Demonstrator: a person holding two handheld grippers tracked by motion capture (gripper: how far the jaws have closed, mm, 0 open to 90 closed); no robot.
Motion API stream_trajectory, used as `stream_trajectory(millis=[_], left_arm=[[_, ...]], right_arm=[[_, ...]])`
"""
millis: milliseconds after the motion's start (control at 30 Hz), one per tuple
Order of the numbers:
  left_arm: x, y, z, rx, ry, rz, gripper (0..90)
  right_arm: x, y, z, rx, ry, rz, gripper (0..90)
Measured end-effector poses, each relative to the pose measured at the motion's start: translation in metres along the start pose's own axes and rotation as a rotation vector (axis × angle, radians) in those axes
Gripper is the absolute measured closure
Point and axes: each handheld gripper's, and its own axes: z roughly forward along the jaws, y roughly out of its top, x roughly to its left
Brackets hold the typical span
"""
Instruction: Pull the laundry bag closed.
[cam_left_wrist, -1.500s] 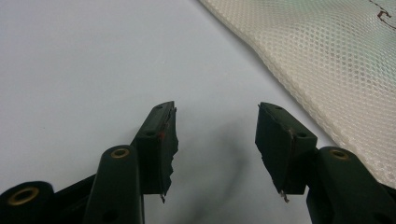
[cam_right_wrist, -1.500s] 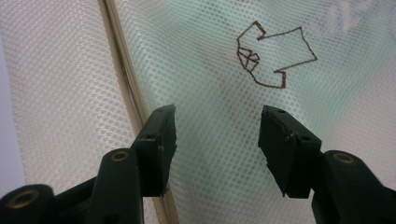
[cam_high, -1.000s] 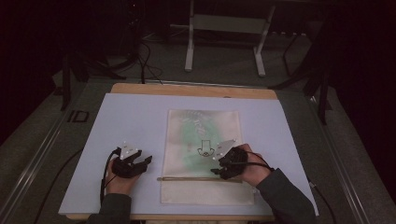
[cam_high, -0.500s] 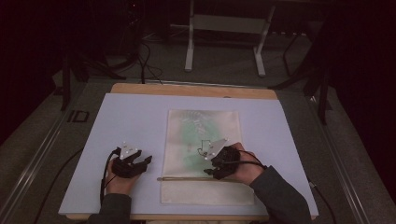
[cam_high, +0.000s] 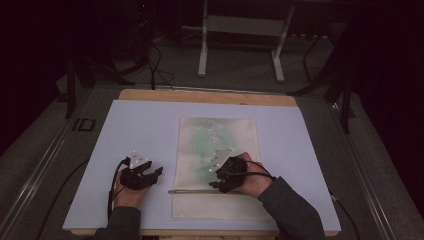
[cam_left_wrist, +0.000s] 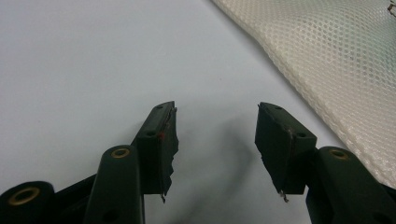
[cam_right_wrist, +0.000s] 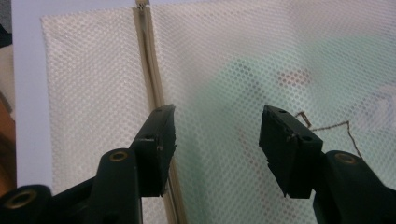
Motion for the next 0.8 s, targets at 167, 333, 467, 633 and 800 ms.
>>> stream_trajectory(millis=[167,333,467,633,800], left_arm=[[0.0,0.0,0.0,0.0,0.003,0.004,47.5],[0.0,0.0,0.0,0.005,0.001,0.003,47.4],[0.0,0.0,0.001,0.007,-0.004,0.002,47.4],[-0.001,0.0,0.001,0.006,-0.003,0.006,47.4],[-0.001,0.0,0.0,0.0,-0.001,0.01,47.4]], right_arm=[[0.003,0.006,0.001,-0.009,0.007,-0.003,45.6],[0.003,0.011,0.002,-0.009,0.006,-0.021,45.6],[-0.001,0.013,0.002,-0.013,0.002,-0.025,45.6],[-0.001,0.016,0.004,-0.012,0.003,-0.026,44.8],[0.001,0.019,0.007,-0.01,0.013,-0.029,44.2]])
